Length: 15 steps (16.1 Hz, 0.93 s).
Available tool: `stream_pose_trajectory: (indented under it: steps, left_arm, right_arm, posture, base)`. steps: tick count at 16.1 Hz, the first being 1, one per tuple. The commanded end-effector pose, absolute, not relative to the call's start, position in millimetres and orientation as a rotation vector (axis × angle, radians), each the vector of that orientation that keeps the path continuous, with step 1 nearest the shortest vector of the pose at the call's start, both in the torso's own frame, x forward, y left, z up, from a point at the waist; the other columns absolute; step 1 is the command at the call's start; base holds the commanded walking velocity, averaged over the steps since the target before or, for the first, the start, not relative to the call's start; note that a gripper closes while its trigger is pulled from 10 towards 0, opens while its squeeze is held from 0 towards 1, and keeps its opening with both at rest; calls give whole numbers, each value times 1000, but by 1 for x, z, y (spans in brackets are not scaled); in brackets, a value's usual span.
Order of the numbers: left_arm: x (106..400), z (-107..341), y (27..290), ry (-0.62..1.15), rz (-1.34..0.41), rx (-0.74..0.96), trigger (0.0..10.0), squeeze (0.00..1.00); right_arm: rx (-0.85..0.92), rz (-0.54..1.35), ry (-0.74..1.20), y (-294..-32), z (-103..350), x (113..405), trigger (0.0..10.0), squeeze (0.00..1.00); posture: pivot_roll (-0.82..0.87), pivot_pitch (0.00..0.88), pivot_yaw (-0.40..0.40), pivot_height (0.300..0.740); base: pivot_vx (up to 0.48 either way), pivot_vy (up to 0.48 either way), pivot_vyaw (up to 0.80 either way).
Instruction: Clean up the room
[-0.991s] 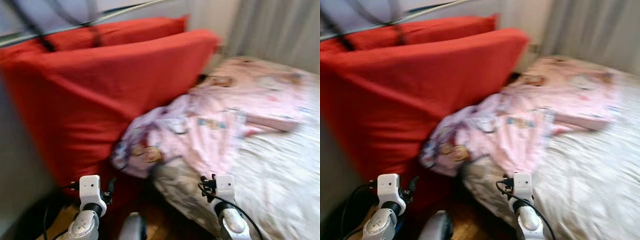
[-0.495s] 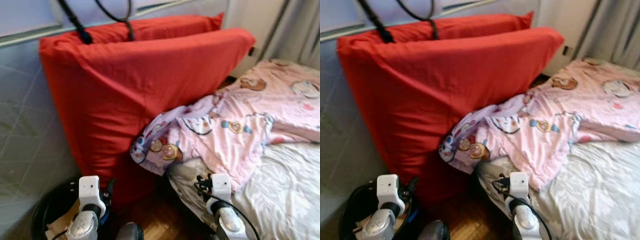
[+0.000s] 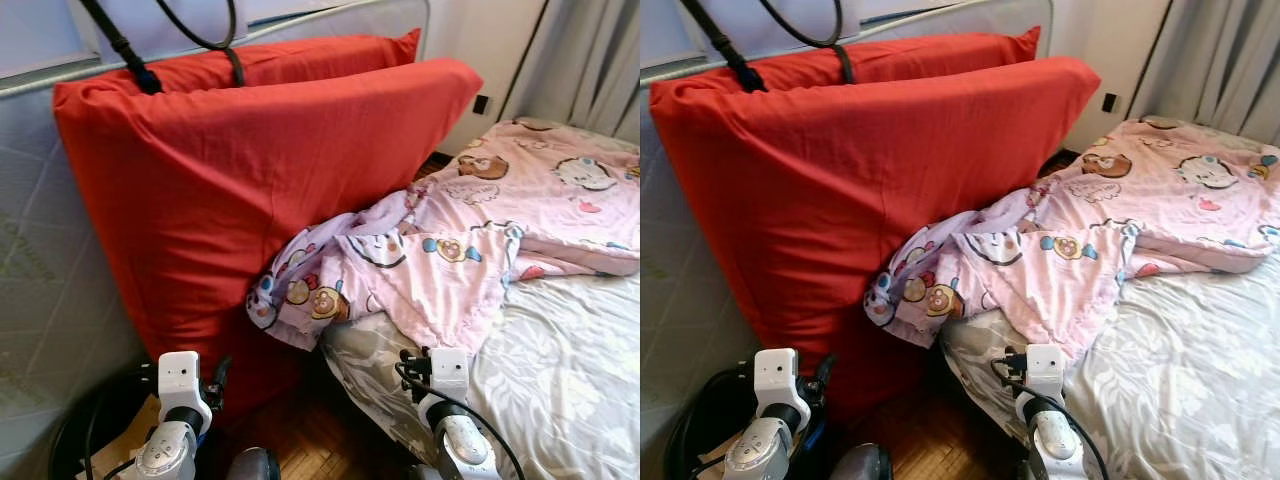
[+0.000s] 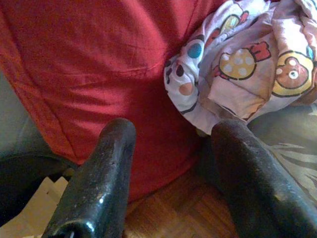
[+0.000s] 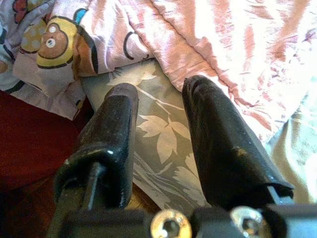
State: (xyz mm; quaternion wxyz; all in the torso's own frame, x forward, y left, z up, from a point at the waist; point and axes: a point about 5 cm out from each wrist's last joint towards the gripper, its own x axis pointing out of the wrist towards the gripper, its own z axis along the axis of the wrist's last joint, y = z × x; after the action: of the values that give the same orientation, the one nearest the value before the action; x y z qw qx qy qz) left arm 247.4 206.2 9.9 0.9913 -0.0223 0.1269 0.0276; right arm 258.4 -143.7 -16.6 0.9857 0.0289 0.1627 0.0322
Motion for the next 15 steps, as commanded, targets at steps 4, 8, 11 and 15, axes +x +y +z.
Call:
stream_pose_trajectory:
  steps: [4, 8, 11, 15]
  left_arm:
    - [247, 9, 206, 262, 51, -40, 10000, 0]
    - [247, 9, 206, 262, 51, -40, 10000, 0]
    - [248, 11, 207, 259, 50, -42, 10000, 0]
    - [248, 12, 208, 257, 47, -42, 10000, 0]
  right_arm:
    - [59, 66, 320, -143, -16, 259, 10000, 0]
    - [59, 66, 320, -143, -16, 259, 10000, 0]
    - [52, 60, 325, -144, -15, 261, 10000, 0]
    - [49, 53, 326, -144, -14, 262, 10000, 0]
  posture:
    - [62, 0, 6, 623]
    - [62, 0, 6, 623]
    - [69, 0, 7, 623]
    - [68, 0, 10, 623]
  base:
    - [0, 0, 0]
    - [0, 0, 0]
    - [0, 0, 0]
    - [277, 0, 0]
